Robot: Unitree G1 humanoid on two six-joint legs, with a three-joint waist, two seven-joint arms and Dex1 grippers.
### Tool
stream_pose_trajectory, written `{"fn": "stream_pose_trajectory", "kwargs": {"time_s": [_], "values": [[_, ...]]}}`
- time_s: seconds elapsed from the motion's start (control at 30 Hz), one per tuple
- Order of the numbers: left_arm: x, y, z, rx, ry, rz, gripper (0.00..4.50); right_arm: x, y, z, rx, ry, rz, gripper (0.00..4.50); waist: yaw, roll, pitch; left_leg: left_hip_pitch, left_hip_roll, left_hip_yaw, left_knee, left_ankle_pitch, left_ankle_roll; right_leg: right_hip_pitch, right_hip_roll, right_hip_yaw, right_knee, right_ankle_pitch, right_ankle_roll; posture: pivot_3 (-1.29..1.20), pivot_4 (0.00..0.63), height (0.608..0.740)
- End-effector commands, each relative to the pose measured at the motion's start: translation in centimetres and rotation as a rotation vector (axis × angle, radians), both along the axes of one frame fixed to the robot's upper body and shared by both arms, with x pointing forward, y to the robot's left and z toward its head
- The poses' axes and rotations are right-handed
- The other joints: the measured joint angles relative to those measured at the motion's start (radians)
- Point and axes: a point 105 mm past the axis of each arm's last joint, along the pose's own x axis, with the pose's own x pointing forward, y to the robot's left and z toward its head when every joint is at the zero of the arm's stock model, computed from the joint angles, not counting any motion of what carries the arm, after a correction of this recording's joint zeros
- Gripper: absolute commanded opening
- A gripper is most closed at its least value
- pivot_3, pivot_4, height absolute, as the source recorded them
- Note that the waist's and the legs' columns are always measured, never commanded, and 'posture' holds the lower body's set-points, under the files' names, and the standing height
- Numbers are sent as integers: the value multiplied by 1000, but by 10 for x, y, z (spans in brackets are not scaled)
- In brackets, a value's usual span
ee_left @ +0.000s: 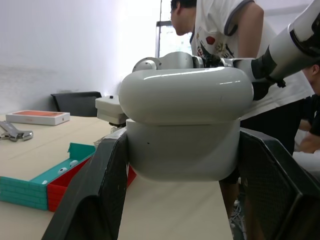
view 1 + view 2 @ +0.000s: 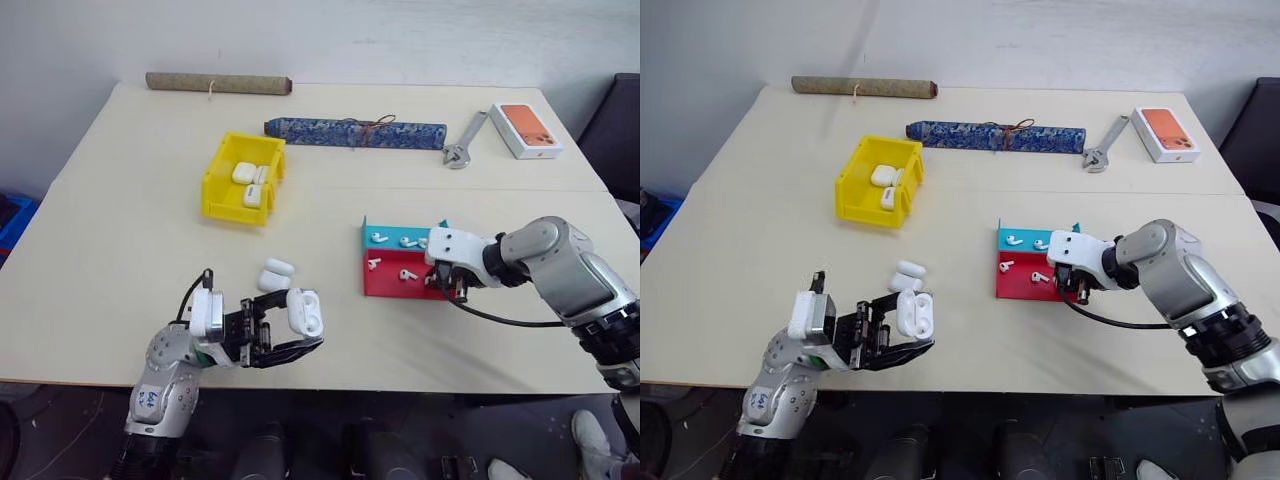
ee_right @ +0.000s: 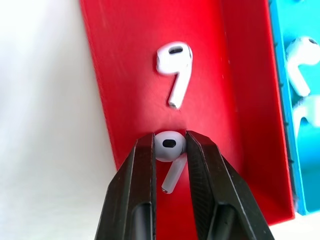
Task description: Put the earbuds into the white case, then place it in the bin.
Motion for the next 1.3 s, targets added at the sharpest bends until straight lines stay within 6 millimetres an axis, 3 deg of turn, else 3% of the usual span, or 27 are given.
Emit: {"fn": "stream_pose_trajectory", "kwargs": {"time_s": [0.03,0.1,0.17,0.27,0.33,0.43,0.6,0.93,1.3], "values": [[-4,6,23,-52,-17,-71,2837,-12,4,46,195,-91,90,447,0,0,0,0,0,0,0,0,0,0,0,0,0,0,0,0,150,740],[-4,9,25,-33,-10,-123,2837,-27,5,63,317,-123,173,447,3,0,0,0,0,0,0,0,0,1,0,-1,0,0,0,0,150,740],[2,10,28,-41,-7,-144,2837,-43,15,90,563,-195,246,447,4,0,0,0,0,-1,0,0,0,2,0,-2,-2,0,0,0,150,740],[11,6,32,-74,-6,-170,2837,-69,38,127,934,-317,351,447,0,0,0,0,0,-2,1,0,0,4,0,-3,-3,1,2,0,150,740],[16,2,34,-87,0,-192,2837,-87,58,137,1097,-391,417,447,-3,0,0,1,0,-2,1,0,0,4,0,-2,-2,1,3,0,150,740],[22,-4,37,-105,2,-221,2837,-109,87,134,1178,-377,510,447,0,0,0,1,0,-1,0,0,0,3,1,-2,-1,1,3,0,150,740],[27,-17,46,-122,0,-292,2837,-121,119,136,1294,-425,626,447,0,0,0,1,0,-1,1,0,0,3,1,-1,-1,2,3,0,150,740],[24,-24,52,-122,-10,-332,2837,-102,135,119,1260,-534,662,447,-2,0,0,1,-1,-1,0,1,-1,2,1,-1,-1,2,3,0,150,740],[24,-23,51,-110,-22,-307,2837,-96,137,92,1233,-483,662,447,-1,0,0,1,-1,-1,0,1,-1,2,0,-1,-1,2,3,0,150,740]]}}
